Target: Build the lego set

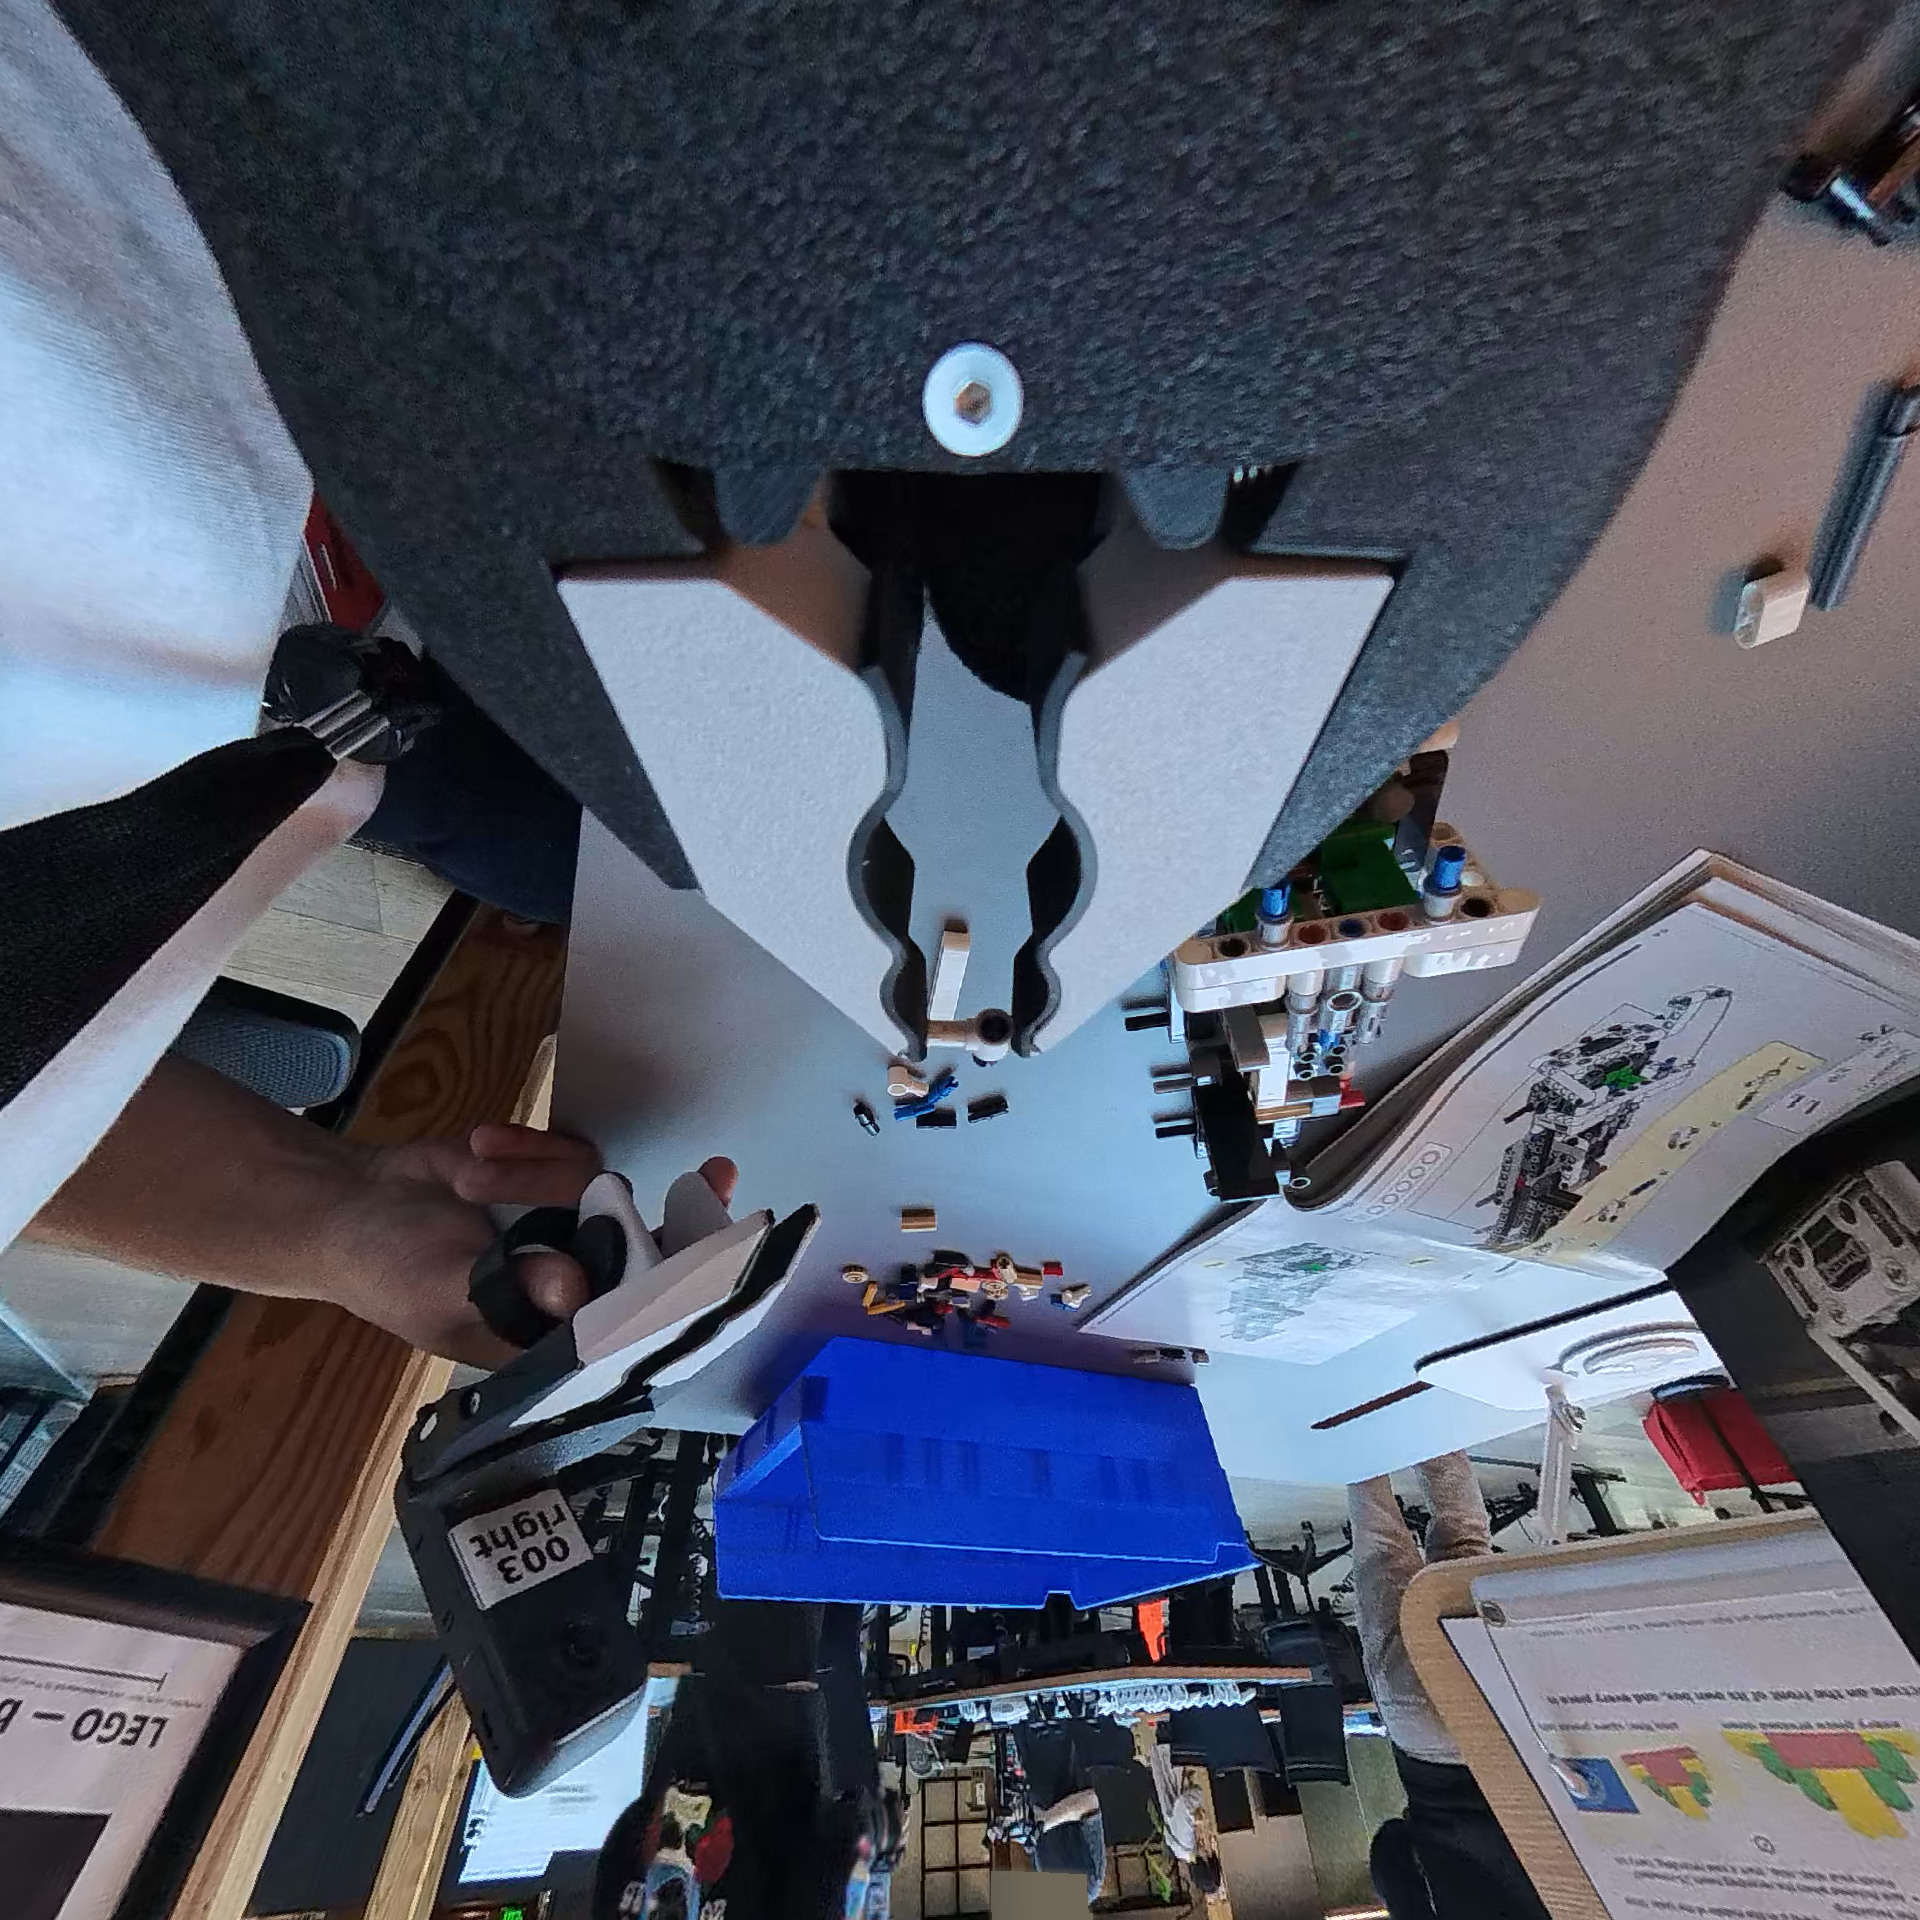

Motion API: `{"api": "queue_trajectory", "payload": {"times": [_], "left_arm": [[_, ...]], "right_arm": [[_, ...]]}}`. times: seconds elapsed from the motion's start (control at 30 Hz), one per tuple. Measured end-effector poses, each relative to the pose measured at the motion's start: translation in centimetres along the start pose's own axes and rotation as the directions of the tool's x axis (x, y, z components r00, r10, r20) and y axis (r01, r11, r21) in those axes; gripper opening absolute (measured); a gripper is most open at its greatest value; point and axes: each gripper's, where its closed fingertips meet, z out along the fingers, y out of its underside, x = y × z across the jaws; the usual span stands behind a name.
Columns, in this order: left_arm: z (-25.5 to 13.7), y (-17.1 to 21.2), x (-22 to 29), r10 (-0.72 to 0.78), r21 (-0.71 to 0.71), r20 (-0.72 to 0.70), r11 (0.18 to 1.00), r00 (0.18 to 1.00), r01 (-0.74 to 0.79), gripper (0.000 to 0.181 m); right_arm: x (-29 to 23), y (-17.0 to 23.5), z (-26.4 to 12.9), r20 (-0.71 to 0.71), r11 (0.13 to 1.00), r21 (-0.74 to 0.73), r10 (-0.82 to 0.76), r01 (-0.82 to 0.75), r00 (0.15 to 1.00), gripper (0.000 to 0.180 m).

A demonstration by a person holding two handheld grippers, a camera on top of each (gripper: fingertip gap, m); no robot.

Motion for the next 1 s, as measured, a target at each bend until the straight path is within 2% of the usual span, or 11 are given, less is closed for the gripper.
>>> {"api": "queue_trajectory", "payload": {"times": [0.67, 0.77, 0.87, 0.93, 1.0], "left_arm": [[0.1, 0.1, 0.0, 0.0, -0.007, 0.0, 1.0, 1.0, 0.0, 0.013], [0.3, -0.2, 0.6, 0.026, 0.008, -0.03, 1.0, 0.999, -0.026, 0.013], [1.0, -0.9, 1.9, 0.097, 0.051, -0.071, 0.994, 0.993, -0.093, 0.013], [1.4, -1.9, 2.7, 0.15, 0.127, -0.081, 0.982, 0.985, -0.139, 0.013], [1.5, -2.9, 3.2, 0.196, 0.204, -0.077, 0.963, 0.978, -0.176, 0.013]], "right_arm": [[-0.3, 0.0, 0.0, 0.019, 1.0, 0.0, -0.003, 0.003, 1.0, 0.017], [-2.0, -1.0, 0.5, 0.112, 1.0, -0.002, 0.001, -0.001, 0.994, 0.018], [-3.9, -2.0, 1.6, 0.25, 0.992, -0.079, 0.12, -0.103, 0.961, 0.023], [-5.6, -2.7, 2.1, 0.404, 0.976, -0.132, 0.211, -0.171, 0.89, 0.021], [-7.2, -4.3, 1.8, 0.575, 0.955, -0.126, 0.291, -0.269, 0.765, 0.014]]}}
